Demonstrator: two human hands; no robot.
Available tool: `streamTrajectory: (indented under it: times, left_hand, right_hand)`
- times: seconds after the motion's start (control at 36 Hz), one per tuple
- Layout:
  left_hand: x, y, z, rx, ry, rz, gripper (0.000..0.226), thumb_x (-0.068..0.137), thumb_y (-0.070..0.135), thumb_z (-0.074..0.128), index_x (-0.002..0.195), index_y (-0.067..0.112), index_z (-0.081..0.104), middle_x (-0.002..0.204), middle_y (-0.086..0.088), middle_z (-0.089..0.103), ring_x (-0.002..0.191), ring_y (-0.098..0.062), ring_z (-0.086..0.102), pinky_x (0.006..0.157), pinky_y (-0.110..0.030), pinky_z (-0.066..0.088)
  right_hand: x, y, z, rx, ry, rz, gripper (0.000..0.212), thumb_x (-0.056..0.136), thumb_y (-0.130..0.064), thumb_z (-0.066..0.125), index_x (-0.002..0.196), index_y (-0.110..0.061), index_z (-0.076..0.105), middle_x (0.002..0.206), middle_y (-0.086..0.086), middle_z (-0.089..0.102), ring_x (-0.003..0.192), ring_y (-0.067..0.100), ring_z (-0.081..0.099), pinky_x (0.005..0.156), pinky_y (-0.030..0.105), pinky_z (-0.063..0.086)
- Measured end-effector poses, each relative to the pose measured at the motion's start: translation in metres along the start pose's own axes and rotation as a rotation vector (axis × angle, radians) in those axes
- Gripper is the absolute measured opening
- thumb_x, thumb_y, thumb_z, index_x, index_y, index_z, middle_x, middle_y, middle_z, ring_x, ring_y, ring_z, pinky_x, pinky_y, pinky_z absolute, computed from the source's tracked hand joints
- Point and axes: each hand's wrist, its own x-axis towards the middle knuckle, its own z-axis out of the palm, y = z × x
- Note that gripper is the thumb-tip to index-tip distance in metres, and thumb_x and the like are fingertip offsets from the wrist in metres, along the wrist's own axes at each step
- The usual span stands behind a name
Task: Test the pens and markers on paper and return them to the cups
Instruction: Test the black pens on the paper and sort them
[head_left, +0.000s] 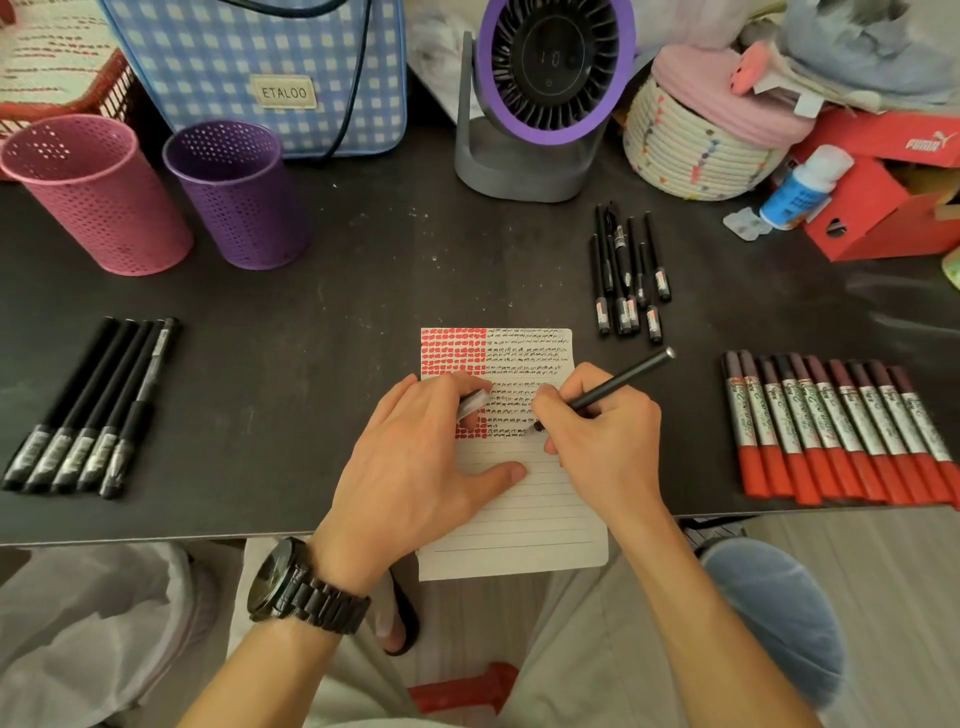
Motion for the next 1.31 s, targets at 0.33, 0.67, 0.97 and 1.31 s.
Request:
streamTrajectory:
  times: [0.33,0.67,0.97,1.31]
  left_hand:
    - [0.000,-0.001,0.002,0.005,0.017,0.004,0.067,0.072,0.072,0.066,0.125,0.035,0.047,0.107,0.029,0.044,0.100,0.008,0.036,0.108,-0.026,0.026]
    - [-0.004,0.002,-0.002,-0.057,-0.037,-0.018,0.066,0.079,0.072,0.060,0.134,0.038,0.045,0.125,0.029,0.045,0.113,0.015,0.032,0.107,-0.021,0.030]
    - [-0.003,0.001,-0.007,-0.280,0.122,-0.020,0.022,0.105,0.050,0.035,0.108,0.043,0.056,0.108,0.029,0.058,0.107,-0.008,0.056,0.084,-0.018,0.042]
    - [-0.003,-0.003,-0.010,-0.363,0.145,-0.060,0.030,0.089,0.054,0.056,0.118,0.056,0.063,0.117,0.035,0.061,0.108,-0.003,0.061,0.088,-0.019,0.050]
  right_hand:
    - [0.000,0.000,-0.001,0.012,-0.003,-0.016,0.027,0.086,-0.014,0.070,0.062,-0.012,0.056,0.050,0.004,0.062,0.040,0.004,0.059,0.045,0.014,0.042]
    - [-0.004,-0.008,-0.015,0.370,0.111,-0.003,0.028,0.090,-0.038,0.075,0.071,-0.022,0.063,0.056,0.001,0.060,0.049,0.010,0.055,0.049,0.018,0.044]
    - [-0.011,-0.002,-0.035,0.700,-0.125,0.100,0.019,0.092,-0.022,0.060,0.097,-0.019,0.078,0.089,0.021,0.075,0.061,0.018,0.063,0.054,0.026,0.052]
    - [-0.013,0.003,-0.032,0.591,-0.141,-0.002,0.021,0.081,-0.036,0.074,0.091,-0.018,0.079,0.076,0.018,0.075,0.058,0.017,0.063,0.053,0.023,0.051]
